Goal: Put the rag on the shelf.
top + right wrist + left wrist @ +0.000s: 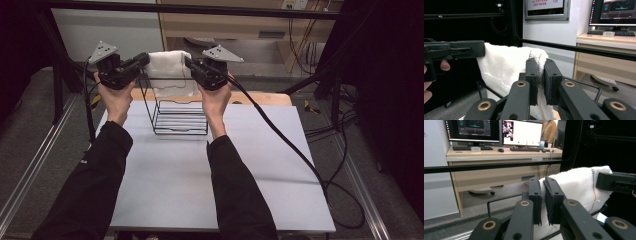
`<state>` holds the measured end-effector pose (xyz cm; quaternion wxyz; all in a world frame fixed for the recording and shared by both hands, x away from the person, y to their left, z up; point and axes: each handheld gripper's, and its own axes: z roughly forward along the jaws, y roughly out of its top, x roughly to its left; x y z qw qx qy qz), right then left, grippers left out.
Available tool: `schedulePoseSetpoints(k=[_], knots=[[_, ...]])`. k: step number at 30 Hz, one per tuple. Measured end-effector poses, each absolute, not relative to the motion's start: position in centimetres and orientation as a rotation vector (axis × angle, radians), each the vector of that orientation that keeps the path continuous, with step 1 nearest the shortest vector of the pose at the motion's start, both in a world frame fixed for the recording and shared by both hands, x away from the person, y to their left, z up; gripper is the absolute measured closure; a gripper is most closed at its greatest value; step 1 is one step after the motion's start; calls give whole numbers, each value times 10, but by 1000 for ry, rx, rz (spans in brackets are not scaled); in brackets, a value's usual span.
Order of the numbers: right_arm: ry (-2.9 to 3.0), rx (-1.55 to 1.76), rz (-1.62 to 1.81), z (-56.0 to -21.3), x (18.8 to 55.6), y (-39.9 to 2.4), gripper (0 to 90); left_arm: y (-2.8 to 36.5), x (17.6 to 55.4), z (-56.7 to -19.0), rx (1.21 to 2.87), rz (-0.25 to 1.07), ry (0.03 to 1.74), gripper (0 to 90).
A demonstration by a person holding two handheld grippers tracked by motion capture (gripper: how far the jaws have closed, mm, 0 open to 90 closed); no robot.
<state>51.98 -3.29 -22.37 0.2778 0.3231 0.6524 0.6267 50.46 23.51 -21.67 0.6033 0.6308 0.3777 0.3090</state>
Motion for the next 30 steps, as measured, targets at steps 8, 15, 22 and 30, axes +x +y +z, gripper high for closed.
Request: schedulePoseSetpoints(k=[8,15,22,30], knots=[[1761,855,1682,-227,514,-37,830,234,500,-220,1468,699,862,834],[1781,836,1688,-233,504,-40,829,236,491,-225,1488,670,856,830],[1817,803,1676,-238,493,-43,828,236,479,-230,1515,651,857,822],[1841,787,1671,-247,486,-44,827,234,465,-238,1537,654,862,796]])
